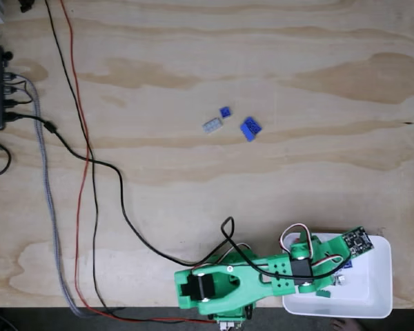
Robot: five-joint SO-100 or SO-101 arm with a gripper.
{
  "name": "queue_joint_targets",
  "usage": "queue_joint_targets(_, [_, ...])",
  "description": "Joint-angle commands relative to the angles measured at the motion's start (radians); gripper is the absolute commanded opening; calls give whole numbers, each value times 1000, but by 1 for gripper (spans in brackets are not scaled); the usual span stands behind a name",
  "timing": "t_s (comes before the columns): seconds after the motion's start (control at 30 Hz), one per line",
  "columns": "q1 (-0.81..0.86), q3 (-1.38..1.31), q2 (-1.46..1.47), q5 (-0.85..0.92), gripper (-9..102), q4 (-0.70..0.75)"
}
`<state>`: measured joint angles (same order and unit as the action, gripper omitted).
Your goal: Put all lego bricks in the bin.
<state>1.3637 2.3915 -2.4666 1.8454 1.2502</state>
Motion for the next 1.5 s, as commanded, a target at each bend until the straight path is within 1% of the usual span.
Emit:
queue_joint_targets(0.0, [-78, -186, 17, 94, 33, 100])
queue_joint_targets(0.03, [-127, -250, 58, 163, 33, 156])
queue_joint_targets(0.07, [-216, -328, 129, 190, 32, 207])
queue_joint_targets(0.1, [-341, -388, 209, 181, 27, 206])
queue_joint_targets(0.13, [-476, -430, 290, 129, 27, 156])
queue_joint_targets(0.17, [-614, -446, 376, 41, 28, 55])
queue_joint_targets(0.23, [-804, -440, 518, 37, 29, -100])
queue_joint_targets(0.27, [-876, -439, 575, -2, 29, -175])
queue_joint_targets(0.3, [-931, -457, 630, -17, 29, -206])
queue_joint_targets(0.37, [-1019, -483, 724, -44, 32, -261])
queue_joint_targets(0.43, [-1080, -511, 799, -43, 32, -270])
queue_joint_targets(0.47, [-1104, -512, 828, -34, 32, -273])
queue_joint_targets(0.57, [-1149, -525, 902, 29, 26, -255])
queue_joint_targets(0.67, [-1167, -531, 969, 66, 20, -321])
queue_joint_targets(0.73, [-1167, -545, 1009, 60, 19, -400])
queue_joint_targets(0.77, [-1167, -566, 1029, 57, 15, -410])
queue_joint_targets(0.8, [-1167, -584, 1046, 58, 13, -413])
queue_joint_targets(0.9, [-1170, -612, 1092, 38, 13, -476])
queue_joint_targets(0.97, [-1172, -635, 1117, 20, 16, -497])
queue_joint_targets(1.03, [-1183, -647, 1134, 9, 14, -511])
queue_joint_targets(1.2, [-1221, -644, 1141, -3, 0, -517])
queue_joint_targets(1.37, [-1261, -641, 1091, -118, 0, -503])
queue_joint_targets(1.47, [-1278, -649, 1028, -140, 0, -423])
